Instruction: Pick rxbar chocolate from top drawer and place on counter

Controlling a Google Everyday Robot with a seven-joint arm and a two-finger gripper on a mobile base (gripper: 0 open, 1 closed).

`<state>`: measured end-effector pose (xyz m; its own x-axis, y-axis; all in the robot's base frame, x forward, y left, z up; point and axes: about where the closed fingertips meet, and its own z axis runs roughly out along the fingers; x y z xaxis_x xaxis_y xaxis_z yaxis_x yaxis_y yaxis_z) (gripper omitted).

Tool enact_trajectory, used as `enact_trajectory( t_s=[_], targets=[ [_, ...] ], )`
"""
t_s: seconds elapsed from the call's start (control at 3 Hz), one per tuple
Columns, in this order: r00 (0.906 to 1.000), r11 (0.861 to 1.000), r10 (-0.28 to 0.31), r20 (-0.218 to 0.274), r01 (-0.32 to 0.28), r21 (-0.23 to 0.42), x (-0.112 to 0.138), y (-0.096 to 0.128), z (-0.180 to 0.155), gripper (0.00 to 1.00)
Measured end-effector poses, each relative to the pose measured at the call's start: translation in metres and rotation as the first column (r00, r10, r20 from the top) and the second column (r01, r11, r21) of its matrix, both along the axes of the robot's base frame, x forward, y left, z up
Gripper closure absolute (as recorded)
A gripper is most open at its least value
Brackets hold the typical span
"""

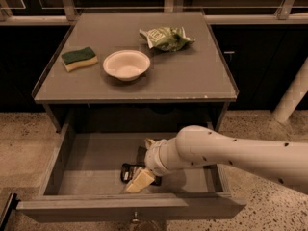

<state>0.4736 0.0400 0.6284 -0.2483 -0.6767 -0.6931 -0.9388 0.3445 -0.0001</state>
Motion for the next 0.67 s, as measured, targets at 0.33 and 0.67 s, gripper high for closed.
enact_trajectory(
  t_s=[0.33,0.67],
  targets=[
    [0.9998,1.000,-0.017,-0.013,0.016,-0.014,-0.008,0.008,-0.013,0.00],
    [0.9993,0.999,-0.035,-0.011,0.034,-0.040,-0.010,0.016,-0.024,0.00]
  ],
)
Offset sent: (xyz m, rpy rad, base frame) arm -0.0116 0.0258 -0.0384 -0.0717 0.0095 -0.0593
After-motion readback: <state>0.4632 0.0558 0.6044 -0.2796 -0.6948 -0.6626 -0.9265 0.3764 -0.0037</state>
